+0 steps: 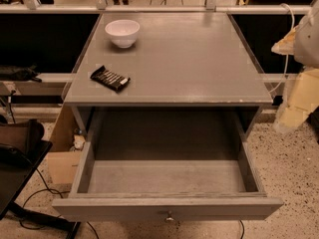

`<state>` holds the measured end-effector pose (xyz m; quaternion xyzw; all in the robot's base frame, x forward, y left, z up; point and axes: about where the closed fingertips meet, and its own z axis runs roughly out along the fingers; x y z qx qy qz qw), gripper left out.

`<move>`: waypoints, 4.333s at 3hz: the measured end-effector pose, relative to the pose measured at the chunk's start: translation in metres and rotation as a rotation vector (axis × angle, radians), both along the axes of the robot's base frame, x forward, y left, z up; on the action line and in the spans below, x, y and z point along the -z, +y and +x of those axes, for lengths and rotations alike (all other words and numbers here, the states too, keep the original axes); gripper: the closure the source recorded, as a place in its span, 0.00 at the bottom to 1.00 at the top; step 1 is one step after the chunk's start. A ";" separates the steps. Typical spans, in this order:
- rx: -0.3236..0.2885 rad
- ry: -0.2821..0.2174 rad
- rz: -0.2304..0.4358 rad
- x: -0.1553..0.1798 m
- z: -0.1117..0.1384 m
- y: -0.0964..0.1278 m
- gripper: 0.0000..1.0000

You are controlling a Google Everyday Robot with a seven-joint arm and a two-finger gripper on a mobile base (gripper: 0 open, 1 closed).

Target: Close top drawer

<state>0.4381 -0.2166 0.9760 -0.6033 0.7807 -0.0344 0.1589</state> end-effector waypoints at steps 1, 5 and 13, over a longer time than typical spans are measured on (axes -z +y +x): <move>-0.004 -0.010 -0.005 0.010 -0.001 0.004 0.00; 0.060 0.005 0.215 0.249 -0.090 0.063 0.94; 0.108 0.001 0.283 0.453 -0.019 0.076 1.00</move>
Offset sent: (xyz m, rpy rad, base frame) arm -0.0494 0.0285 -0.1377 0.0864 0.0118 0.0200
